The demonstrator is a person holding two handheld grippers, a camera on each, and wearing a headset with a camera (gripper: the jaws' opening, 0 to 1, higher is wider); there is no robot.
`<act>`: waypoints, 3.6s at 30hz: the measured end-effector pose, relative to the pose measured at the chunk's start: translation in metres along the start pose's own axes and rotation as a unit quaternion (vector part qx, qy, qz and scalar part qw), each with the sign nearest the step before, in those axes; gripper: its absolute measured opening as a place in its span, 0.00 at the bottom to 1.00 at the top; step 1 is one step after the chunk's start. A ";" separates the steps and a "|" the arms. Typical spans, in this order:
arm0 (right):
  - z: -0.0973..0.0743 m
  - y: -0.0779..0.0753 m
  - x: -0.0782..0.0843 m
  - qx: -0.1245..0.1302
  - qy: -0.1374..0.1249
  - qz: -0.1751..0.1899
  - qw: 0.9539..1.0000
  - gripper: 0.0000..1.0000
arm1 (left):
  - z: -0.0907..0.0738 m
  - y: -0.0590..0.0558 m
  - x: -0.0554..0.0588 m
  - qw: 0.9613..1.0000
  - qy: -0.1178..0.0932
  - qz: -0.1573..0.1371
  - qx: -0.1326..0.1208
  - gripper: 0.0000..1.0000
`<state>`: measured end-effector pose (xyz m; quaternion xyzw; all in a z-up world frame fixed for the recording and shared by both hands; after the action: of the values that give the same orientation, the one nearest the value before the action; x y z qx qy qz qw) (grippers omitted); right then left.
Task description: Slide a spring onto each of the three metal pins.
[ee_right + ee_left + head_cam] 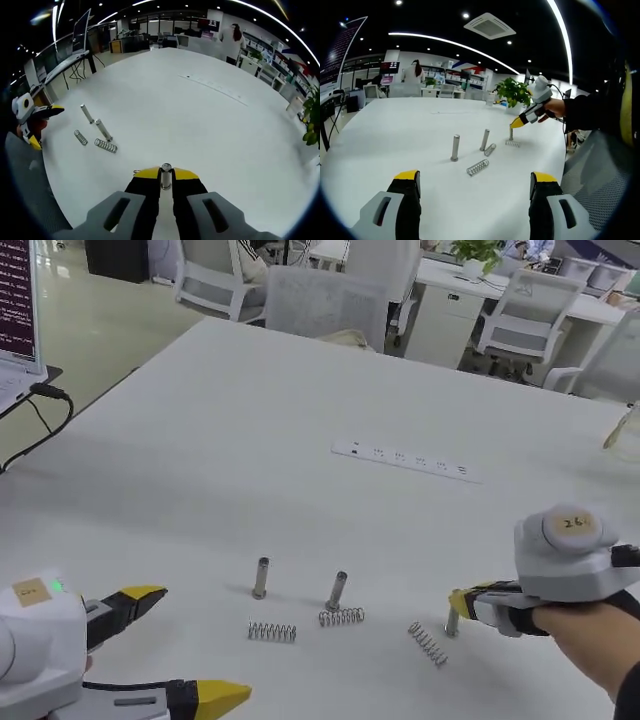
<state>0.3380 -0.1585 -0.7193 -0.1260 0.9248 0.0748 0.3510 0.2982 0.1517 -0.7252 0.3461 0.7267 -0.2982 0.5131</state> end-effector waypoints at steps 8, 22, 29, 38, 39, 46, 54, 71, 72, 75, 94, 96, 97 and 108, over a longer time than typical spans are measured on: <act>-0.003 0.000 0.002 0.002 -0.002 0.001 1.000 0.06 | 0.000 0.000 0.000 1.000 0.000 0.000 0.000 0.88; -0.005 -0.001 0.009 0.000 -0.002 -0.001 1.000 0.06 | 0.001 0.000 0.000 1.000 0.001 0.000 0.001 0.88; -0.005 -0.001 0.011 0.000 -0.002 -0.001 1.000 0.06 | 0.001 -0.001 0.000 1.000 0.002 0.000 0.002 0.88; -0.005 -0.001 0.013 -0.001 -0.001 -0.005 1.000 0.06 | 0.001 -0.002 0.000 1.000 0.004 0.001 0.001 0.88; -0.005 -0.001 0.013 -0.001 -0.001 -0.006 1.000 0.06 | 0.001 -0.002 0.000 1.000 0.004 0.001 0.002 0.88; -0.006 -0.001 0.014 -0.003 -0.003 -0.007 1.000 0.07 | 0.001 -0.002 0.001 1.000 0.004 0.001 0.002 0.88; -0.006 -0.002 0.017 -0.003 -0.007 -0.009 1.000 0.09 | 0.002 -0.002 0.001 1.000 0.006 0.001 0.004 0.88; -0.011 -0.003 0.026 -0.003 -0.006 -0.004 1.000 0.11 | 0.002 -0.003 0.002 1.000 0.008 0.002 0.006 0.88; -0.012 -0.003 0.027 -0.002 -0.005 -0.004 1.000 0.11 | 0.002 -0.003 0.002 1.000 0.008 0.003 0.006 0.88; -0.012 -0.002 0.030 -0.004 -0.003 -0.003 1.000 0.11 | 0.002 -0.003 0.002 1.000 0.009 0.003 0.007 0.88; -0.013 0.014 0.043 -0.025 0.007 -0.014 1.000 0.13 | 0.002 -0.004 0.001 1.000 0.011 0.005 0.009 0.88; -0.013 0.016 0.044 -0.029 0.009 -0.016 0.999 0.13 | 0.002 -0.004 0.001 1.000 0.010 0.005 0.008 0.88; -0.012 0.017 0.044 -0.031 0.010 -0.018 0.999 0.13 | 0.002 -0.004 0.001 1.000 0.010 0.005 0.008 0.88; -0.003 0.027 0.048 -0.046 0.024 -0.036 0.998 0.13 | 0.002 -0.004 0.002 1.000 0.012 0.004 0.007 0.88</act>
<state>0.2939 -0.1423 -0.7473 -0.1765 0.9234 0.1017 0.3252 0.2955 0.1484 -0.7274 0.3564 0.7293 -0.2965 0.5032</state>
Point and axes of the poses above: the centre of the closed fingertips' face, and the gripper's own axes: z roughly forward along the fingers, y roughly to its left, x roughly out of its underside, the point moved 4 cm from there along -z, roughly backward along the fingers, and after that the axes turned 6 degrees about z, right-handed, at the moved point
